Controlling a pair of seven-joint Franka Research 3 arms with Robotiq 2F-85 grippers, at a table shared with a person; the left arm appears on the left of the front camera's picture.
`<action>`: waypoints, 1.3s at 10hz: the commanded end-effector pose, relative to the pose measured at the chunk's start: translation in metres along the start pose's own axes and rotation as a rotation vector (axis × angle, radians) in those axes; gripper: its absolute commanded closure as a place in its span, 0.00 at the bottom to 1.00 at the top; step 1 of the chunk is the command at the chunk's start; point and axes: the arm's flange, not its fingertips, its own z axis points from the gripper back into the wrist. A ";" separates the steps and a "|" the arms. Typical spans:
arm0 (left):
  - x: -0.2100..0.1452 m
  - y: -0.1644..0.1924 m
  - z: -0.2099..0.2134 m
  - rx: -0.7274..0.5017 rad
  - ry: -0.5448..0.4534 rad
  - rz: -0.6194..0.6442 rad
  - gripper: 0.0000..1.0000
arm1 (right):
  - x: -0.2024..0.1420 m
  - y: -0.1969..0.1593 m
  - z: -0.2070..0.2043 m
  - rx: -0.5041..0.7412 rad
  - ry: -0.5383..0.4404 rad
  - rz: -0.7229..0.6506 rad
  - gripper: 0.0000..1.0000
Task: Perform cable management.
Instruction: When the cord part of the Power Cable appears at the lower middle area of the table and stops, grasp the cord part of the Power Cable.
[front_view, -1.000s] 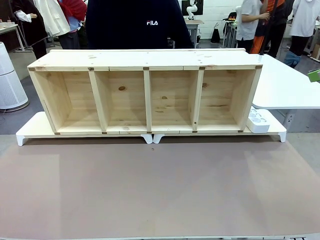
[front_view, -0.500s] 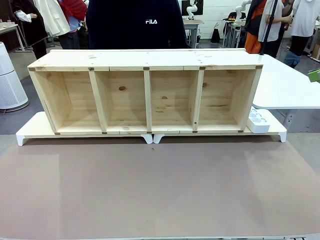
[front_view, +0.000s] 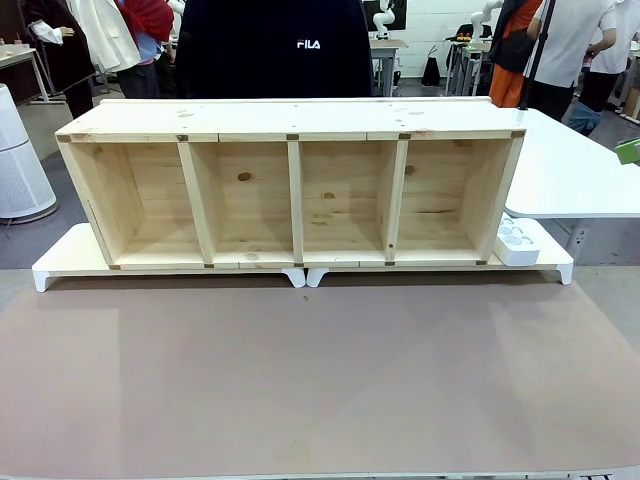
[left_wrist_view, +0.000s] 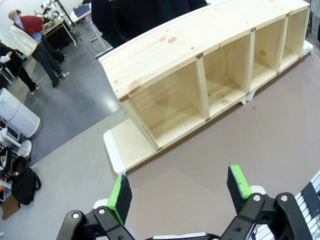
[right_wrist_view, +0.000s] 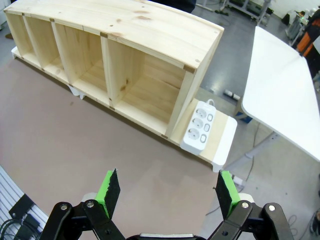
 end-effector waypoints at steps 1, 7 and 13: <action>0.002 -0.001 0.000 -0.001 -0.013 0.013 0.00 | 0.003 0.000 -0.005 -0.008 -0.004 0.003 0.00; 0.002 -0.001 0.000 -0.001 -0.013 0.013 0.00 | 0.003 0.000 -0.005 -0.008 -0.004 0.003 0.00; 0.002 -0.001 0.000 -0.001 -0.013 0.013 0.00 | 0.003 0.000 -0.005 -0.008 -0.004 0.003 0.00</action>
